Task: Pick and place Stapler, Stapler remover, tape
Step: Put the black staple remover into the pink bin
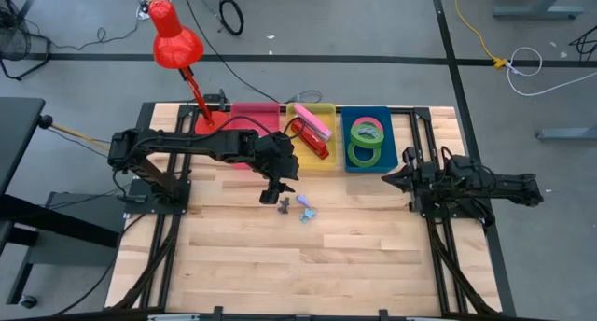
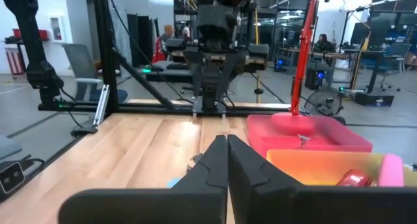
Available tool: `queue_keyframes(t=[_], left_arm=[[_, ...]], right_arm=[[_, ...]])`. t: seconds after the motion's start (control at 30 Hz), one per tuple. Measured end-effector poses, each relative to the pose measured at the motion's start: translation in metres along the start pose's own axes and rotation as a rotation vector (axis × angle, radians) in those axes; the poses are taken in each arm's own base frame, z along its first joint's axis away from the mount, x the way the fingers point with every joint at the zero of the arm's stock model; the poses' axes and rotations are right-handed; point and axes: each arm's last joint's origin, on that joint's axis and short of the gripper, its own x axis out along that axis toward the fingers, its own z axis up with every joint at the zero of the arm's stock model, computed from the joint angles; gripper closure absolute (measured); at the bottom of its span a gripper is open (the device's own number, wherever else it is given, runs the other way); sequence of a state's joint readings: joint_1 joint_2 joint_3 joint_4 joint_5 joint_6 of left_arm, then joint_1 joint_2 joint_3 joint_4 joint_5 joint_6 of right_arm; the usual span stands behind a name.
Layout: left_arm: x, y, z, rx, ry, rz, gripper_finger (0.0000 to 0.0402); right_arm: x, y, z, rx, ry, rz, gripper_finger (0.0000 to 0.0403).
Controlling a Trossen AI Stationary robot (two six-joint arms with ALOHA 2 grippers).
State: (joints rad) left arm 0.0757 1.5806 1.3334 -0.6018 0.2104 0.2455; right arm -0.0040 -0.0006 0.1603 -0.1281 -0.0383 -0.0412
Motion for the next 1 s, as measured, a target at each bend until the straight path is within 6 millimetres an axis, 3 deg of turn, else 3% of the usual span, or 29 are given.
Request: queue_keyframes(t=[0.3,1.0], left_arm=[[0.0,0.0,0.0,0.001,-0.001,0.0,0.0225],[0.0,0.0,0.0,0.002,-0.004,0.001,0.0225]], right_arm=[[0.01,0.001,-0.024,0.006,-0.089,0.004,0.0401],[0.011,0.0,-0.035,-0.006,0.003,-0.047,0.0401]])
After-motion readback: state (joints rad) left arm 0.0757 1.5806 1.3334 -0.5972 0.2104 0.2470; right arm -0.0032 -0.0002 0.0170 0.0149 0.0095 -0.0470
